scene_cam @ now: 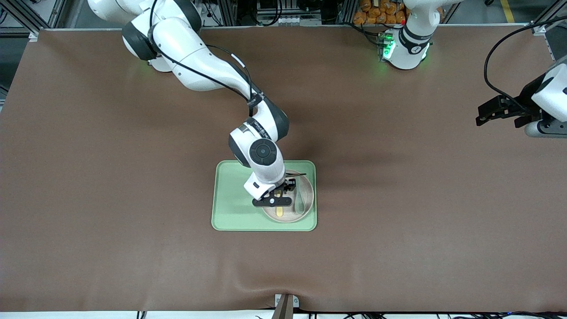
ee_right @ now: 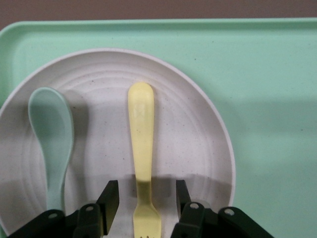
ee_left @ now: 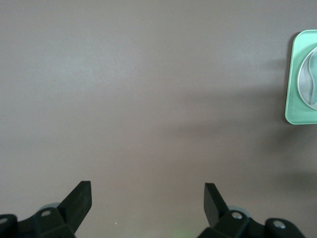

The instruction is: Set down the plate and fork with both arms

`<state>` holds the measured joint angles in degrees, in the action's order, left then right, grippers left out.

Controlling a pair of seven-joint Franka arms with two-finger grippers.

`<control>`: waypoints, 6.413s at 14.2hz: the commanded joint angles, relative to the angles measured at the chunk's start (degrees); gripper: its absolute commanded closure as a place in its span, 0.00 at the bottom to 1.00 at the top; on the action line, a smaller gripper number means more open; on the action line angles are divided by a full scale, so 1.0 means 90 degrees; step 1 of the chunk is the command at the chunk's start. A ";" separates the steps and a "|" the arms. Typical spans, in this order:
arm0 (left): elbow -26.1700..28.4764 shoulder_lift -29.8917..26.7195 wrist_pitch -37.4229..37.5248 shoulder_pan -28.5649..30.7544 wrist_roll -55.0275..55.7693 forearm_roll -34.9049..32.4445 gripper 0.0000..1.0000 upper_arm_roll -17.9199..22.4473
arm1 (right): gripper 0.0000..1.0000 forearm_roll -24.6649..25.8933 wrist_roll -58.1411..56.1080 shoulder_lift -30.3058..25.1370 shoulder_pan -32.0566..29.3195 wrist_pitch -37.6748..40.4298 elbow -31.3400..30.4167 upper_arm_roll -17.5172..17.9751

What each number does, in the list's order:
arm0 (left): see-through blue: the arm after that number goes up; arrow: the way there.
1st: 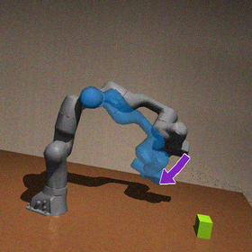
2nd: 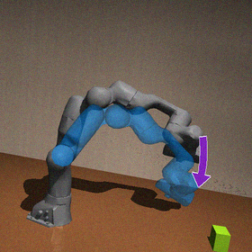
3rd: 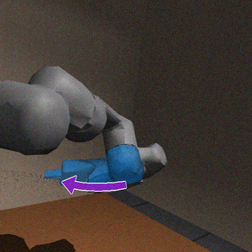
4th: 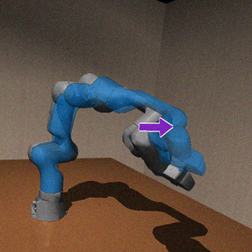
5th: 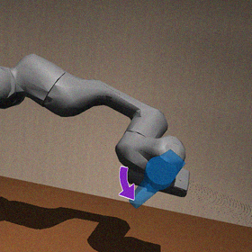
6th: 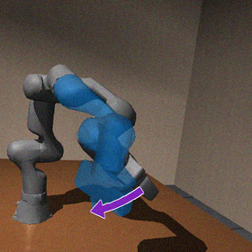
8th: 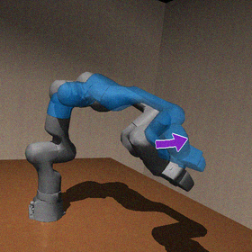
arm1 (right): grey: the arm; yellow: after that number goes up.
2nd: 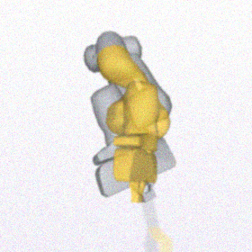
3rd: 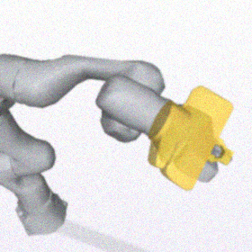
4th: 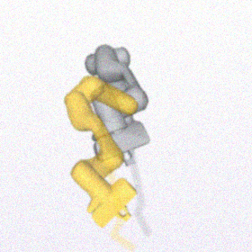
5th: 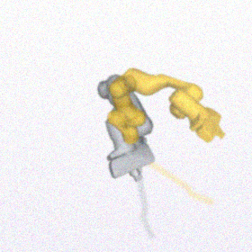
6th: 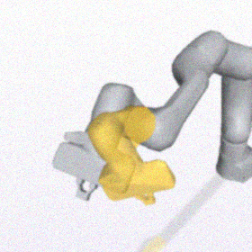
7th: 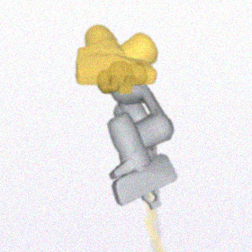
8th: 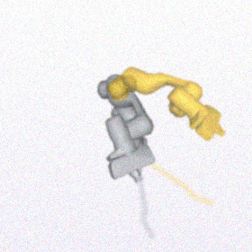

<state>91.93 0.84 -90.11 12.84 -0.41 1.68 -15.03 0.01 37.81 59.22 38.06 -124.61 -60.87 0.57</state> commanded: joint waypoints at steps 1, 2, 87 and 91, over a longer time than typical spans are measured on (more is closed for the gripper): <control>0.0000 -0.0191 0.0226 0.0028 0.0074 -0.0002 0.00 -0.0039 | 0.46 0.0165 0.0135 0.0227 0.0097 -0.0041 0.0308 -0.0092; 0.0010 -0.0191 0.0237 0.0019 0.0074 -0.0002 0.00 -0.0039 | 0.49 0.0165 0.0135 0.0227 0.0117 -0.0050 0.0308 -0.0092; -0.0126 -0.0552 0.0500 -0.2354 0.0250 -0.0187 0.00 0.2412 | 0.00 -0.0196 -0.2990 -0.6844 -0.4356 0.4090 -0.3003 0.0543; -0.0185 -0.0494 0.0569 -0.2345 0.0250 -0.0187 0.00 0.2431 | 0.00 -0.0167 -0.3225 -0.6844 -0.4346 0.4090 -0.3003 0.0543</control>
<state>91.23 -3.67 -86.03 -8.09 2.03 1.14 6.66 -1.47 9.87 -3.16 -1.36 -88.52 -89.51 5.85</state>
